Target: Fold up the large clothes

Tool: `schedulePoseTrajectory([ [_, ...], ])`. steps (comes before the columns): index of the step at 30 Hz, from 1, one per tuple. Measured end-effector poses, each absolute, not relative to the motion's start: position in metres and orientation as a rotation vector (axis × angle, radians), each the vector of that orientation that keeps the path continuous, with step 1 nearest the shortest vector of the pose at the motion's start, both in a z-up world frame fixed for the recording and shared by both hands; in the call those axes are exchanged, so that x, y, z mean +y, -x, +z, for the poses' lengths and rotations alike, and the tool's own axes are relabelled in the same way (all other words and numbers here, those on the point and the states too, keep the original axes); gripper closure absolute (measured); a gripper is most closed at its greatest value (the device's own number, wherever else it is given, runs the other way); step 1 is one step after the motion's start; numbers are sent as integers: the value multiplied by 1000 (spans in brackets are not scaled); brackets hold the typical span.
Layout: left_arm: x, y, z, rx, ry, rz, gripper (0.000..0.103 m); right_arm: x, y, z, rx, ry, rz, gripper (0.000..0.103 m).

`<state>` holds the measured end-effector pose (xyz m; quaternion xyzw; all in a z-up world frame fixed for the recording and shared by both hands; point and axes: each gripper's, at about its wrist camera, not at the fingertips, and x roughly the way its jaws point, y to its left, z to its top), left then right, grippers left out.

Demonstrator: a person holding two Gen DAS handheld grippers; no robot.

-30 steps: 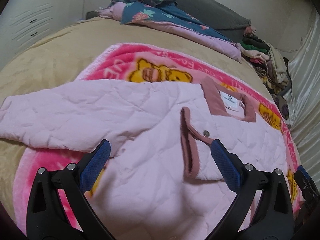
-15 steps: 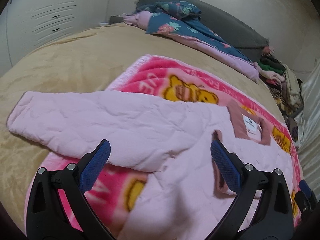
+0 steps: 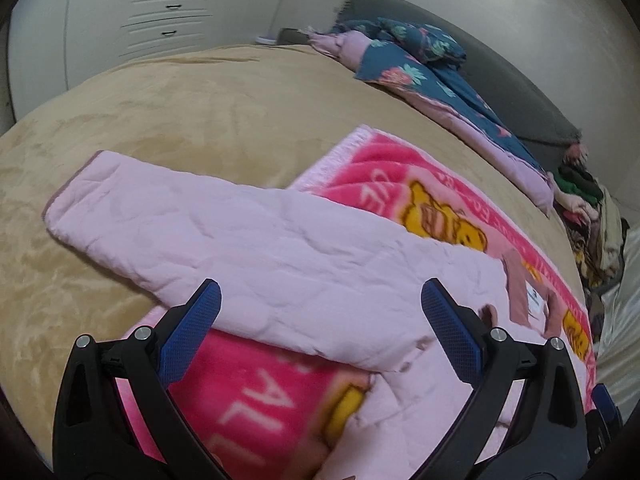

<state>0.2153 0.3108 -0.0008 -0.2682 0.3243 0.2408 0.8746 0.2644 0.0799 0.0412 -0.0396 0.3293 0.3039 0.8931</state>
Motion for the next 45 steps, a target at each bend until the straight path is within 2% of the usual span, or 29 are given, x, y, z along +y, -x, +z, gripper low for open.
schedulePoseTrajectory([
  [25,376,-184,-21,681,678,659,9,179,-273,27,699,185,743,4],
  [32,396,-185,-45,740,725,702,9,197,-278,12,733,209,760,4],
  [45,431,-174,-81,744,854,846,9,222,-291,-16,783,234,784,4],
])
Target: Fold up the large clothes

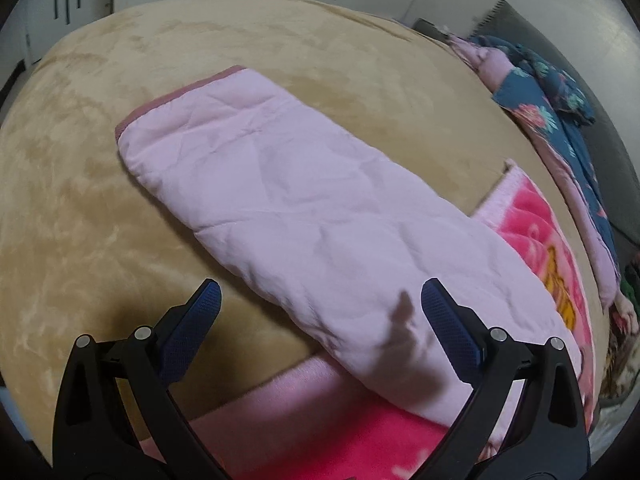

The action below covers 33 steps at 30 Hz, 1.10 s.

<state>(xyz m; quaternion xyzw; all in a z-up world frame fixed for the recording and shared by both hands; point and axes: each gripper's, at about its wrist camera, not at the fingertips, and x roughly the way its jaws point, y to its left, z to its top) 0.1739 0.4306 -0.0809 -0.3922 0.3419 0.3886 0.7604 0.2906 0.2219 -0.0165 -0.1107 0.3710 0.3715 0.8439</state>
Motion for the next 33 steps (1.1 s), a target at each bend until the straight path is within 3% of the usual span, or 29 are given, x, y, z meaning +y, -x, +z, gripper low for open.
schedulePoseTrajectory([
  [20,482,-162,-105,519,1026,841,10,190,-320,-30,835,146,719,4],
  [21,484,-161,-105,509,1029,837,13,187,-322,-30,836,141,718,4],
  [22,486,-160,-106,509,1025,841,25,185,-322,-29,836,138,716,4],
  [23,487,-160,-105,530,1001,871,44,182,-322,-29,835,135,712,4],
  [28,483,-159,-95,525,964,829,76,166,-323,-29,836,110,698,4],
  [33,468,-162,-57,481,876,807,83,148,-321,-25,830,85,679,4],
])
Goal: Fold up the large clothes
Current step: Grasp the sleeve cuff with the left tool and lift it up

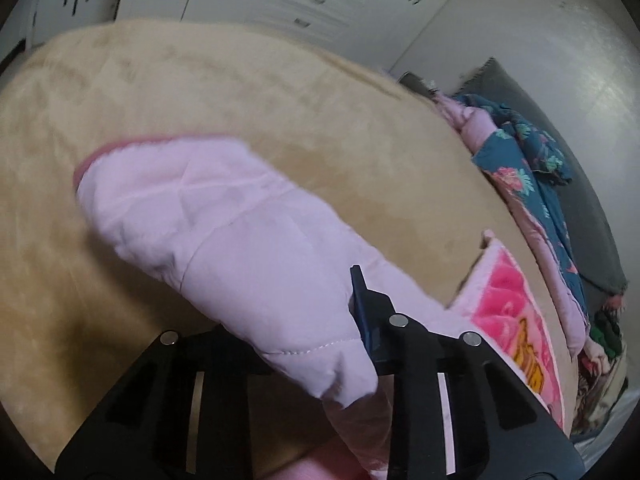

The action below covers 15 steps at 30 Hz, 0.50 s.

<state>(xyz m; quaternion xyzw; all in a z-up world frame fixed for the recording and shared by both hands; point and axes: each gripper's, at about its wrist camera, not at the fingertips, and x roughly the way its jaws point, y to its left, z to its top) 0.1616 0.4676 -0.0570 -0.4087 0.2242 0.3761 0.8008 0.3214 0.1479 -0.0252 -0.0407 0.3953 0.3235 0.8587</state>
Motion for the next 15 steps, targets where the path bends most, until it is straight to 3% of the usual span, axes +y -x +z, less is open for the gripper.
schedulePoseTrajectory([
  [15,387,-181,46,311,714,584,88,71,-305,4,762,-2,593,4],
])
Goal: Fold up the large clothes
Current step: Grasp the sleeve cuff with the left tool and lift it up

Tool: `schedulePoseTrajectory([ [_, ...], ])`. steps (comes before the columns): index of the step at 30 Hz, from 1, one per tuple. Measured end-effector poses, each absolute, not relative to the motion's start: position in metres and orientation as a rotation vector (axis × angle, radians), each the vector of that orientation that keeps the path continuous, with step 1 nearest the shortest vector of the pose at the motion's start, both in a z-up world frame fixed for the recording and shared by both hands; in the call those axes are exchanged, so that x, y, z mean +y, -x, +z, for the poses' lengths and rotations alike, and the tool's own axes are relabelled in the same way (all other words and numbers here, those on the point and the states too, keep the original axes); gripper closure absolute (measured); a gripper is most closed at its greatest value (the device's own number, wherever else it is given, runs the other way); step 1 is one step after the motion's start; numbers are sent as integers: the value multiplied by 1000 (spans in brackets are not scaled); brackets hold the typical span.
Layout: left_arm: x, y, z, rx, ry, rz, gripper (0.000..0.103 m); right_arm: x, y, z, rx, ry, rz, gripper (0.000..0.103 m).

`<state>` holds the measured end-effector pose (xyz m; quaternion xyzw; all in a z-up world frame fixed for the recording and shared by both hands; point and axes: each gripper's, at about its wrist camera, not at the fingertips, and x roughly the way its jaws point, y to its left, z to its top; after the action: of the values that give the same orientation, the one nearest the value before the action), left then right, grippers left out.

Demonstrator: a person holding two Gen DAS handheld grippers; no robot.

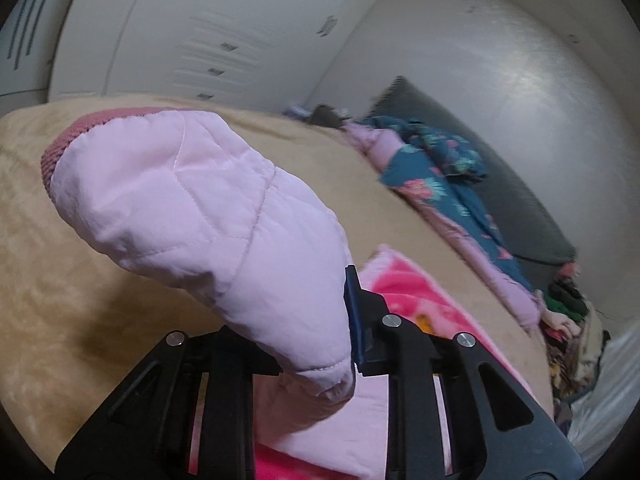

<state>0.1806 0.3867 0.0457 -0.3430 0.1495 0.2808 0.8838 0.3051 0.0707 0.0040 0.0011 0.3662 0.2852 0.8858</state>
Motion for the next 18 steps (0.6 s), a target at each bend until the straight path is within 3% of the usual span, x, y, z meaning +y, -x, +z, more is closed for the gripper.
schedulePoseTrajectory([
  [18,284,-216,84,277,592,273,89,-20,-289,24,704,-81,455,4],
])
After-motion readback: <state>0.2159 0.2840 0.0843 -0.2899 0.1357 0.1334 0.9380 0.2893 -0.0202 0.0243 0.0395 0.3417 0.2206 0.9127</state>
